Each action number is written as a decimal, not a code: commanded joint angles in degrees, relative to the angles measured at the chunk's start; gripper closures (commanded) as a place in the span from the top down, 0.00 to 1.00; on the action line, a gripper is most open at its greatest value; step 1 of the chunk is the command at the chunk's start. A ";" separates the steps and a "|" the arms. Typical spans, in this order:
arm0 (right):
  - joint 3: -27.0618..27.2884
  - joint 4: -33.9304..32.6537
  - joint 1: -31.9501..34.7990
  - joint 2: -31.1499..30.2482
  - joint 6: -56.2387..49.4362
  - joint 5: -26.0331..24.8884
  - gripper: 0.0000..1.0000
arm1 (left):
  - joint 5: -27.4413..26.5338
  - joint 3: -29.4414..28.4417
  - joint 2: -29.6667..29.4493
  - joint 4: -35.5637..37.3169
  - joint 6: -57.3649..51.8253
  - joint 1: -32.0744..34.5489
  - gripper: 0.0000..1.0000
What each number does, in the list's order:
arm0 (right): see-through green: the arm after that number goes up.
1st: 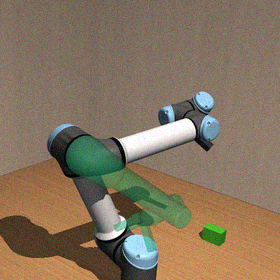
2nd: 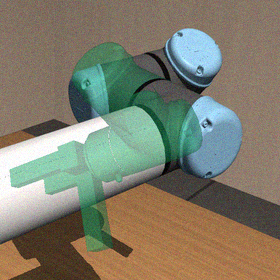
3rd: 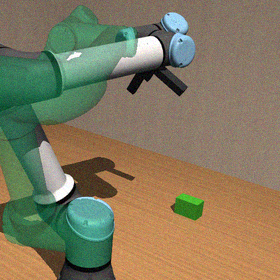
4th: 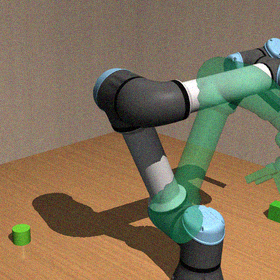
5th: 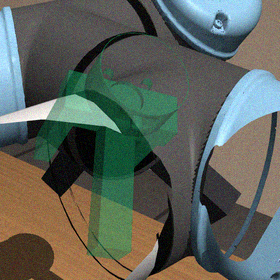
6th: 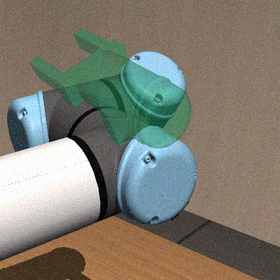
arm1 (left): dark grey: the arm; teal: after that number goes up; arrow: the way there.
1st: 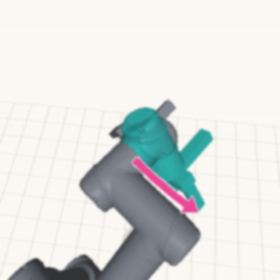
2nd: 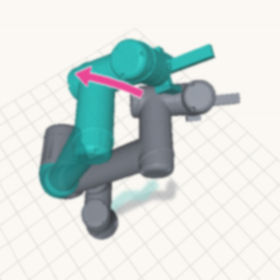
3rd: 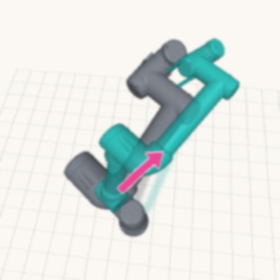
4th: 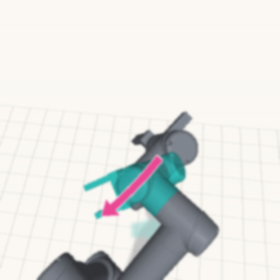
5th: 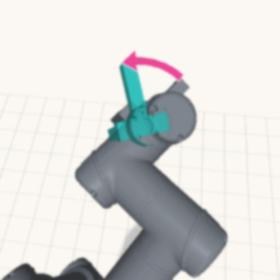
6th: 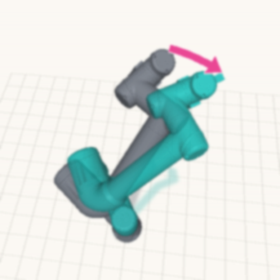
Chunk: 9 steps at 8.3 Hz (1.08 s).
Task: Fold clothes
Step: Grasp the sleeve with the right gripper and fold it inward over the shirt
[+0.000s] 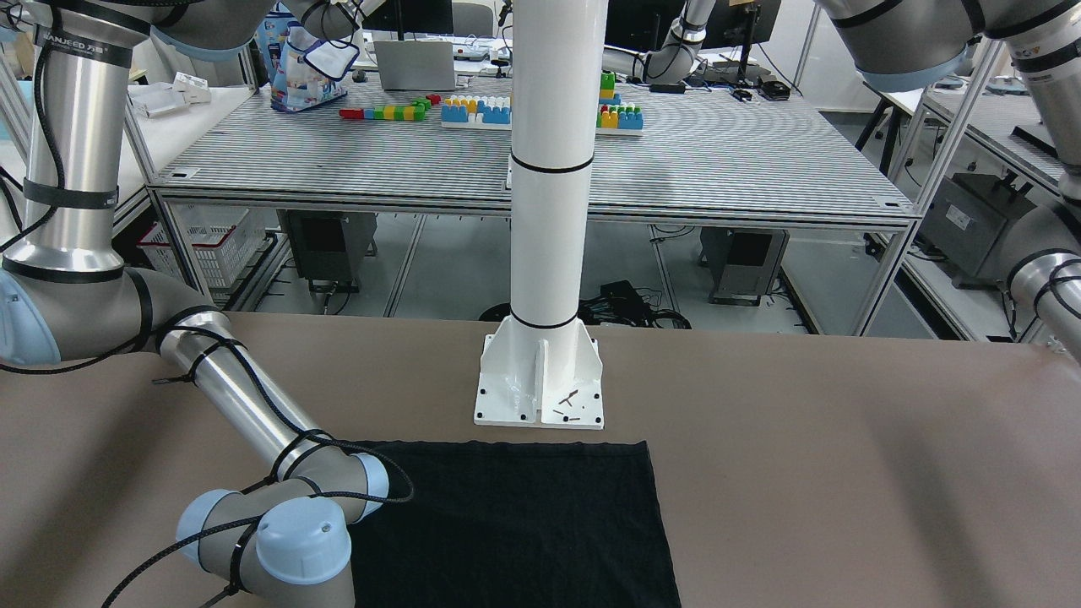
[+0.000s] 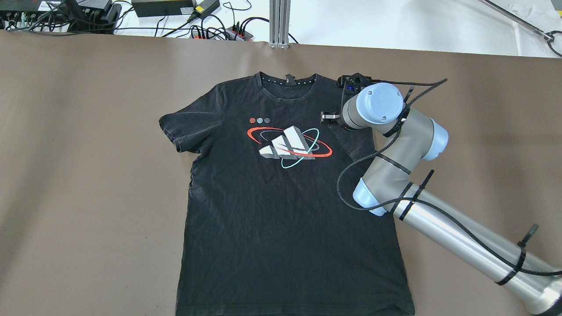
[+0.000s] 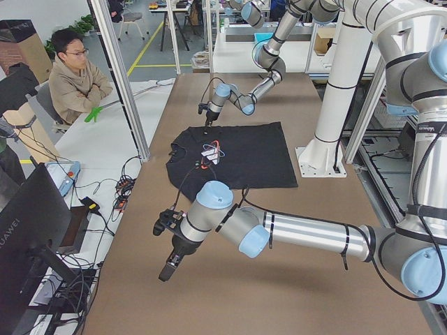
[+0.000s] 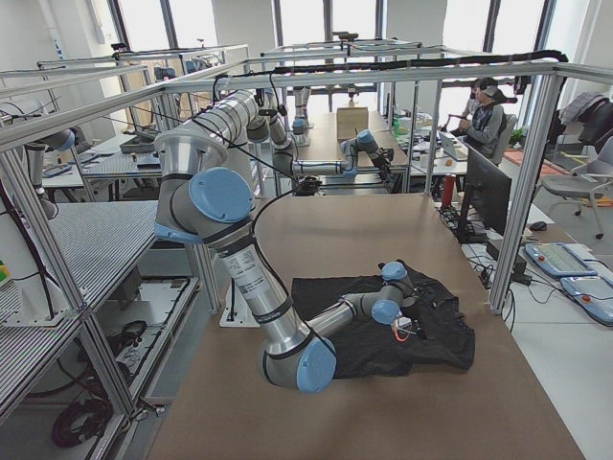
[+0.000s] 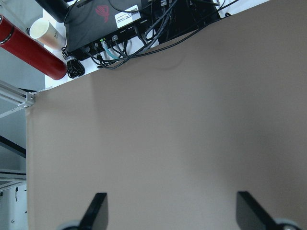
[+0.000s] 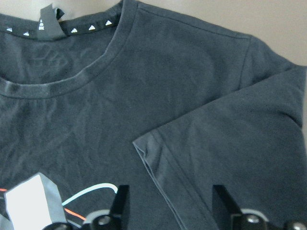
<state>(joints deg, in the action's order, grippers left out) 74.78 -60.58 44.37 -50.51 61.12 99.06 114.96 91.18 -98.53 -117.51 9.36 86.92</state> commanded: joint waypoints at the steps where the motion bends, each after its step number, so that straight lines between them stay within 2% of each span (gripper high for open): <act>1: 5.89 1.08 -0.33 -7.13 -1.54 0.09 0.94 | 0.00 -0.04 0.00 0.00 -0.05 -0.09 0.94; 3: 6.96 6.50 -5.06 -11.17 -1.27 -0.09 0.94 | -0.09 -0.48 0.00 0.00 -0.13 -0.18 0.94; 5: 7.48 7.41 -5.87 -12.41 -0.74 0.43 0.94 | -0.09 -0.31 0.00 0.00 -0.05 -0.18 0.94; 7: 14.30 6.45 -5.78 -16.44 -1.36 0.79 0.94 | 0.00 -0.13 0.00 0.00 0.13 -0.35 0.94; 9: 19.77 4.44 -5.70 -18.74 -1.36 0.96 0.94 | -0.09 -0.91 -3.84 0.00 11.66 -10.92 0.94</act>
<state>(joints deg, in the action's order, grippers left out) 89.32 -54.16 38.63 -66.90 59.84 99.78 114.93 91.02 -99.09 -117.51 11.73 84.46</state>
